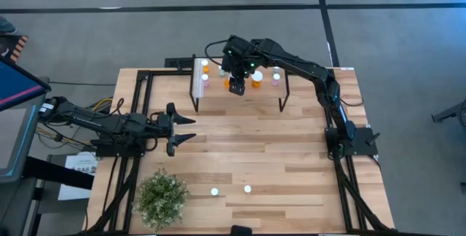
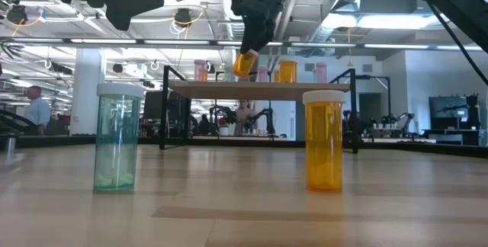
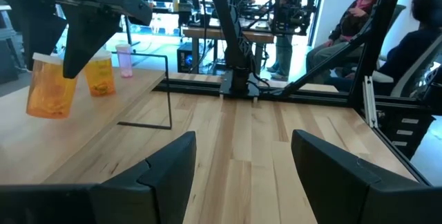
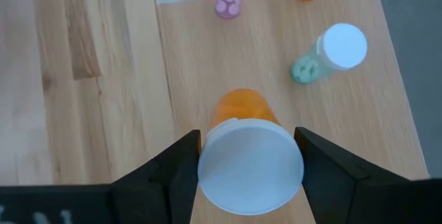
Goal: Pick and place medicine bottles onto shelf by color
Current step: Put the orange pill bottle on the shelf, then put the light orange pill bottle on the shelf
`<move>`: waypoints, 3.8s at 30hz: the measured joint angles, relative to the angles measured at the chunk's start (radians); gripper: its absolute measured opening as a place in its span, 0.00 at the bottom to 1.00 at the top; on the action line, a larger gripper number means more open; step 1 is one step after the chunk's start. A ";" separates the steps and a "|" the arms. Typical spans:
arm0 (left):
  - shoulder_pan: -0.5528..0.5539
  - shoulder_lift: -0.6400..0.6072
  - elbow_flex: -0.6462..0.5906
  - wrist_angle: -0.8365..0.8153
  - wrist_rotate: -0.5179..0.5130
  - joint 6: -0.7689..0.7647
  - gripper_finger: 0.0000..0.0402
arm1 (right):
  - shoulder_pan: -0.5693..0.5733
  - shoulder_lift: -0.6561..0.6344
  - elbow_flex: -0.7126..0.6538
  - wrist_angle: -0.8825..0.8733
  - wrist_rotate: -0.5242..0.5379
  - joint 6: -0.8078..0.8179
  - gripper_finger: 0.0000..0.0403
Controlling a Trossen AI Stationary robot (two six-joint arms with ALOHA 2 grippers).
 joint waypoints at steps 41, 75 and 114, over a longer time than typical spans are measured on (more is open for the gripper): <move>0.000 0.000 0.001 0.001 0.002 -0.001 0.56 | -0.035 -0.057 0.021 -0.131 0.005 0.049 0.65; -0.004 0.000 0.001 -0.008 0.027 -0.027 0.56 | 0.681 -0.824 -1.229 0.688 0.092 0.432 0.65; -0.003 0.104 0.002 0.069 0.027 -0.024 0.56 | 0.935 -0.361 -1.406 1.363 0.269 0.590 0.65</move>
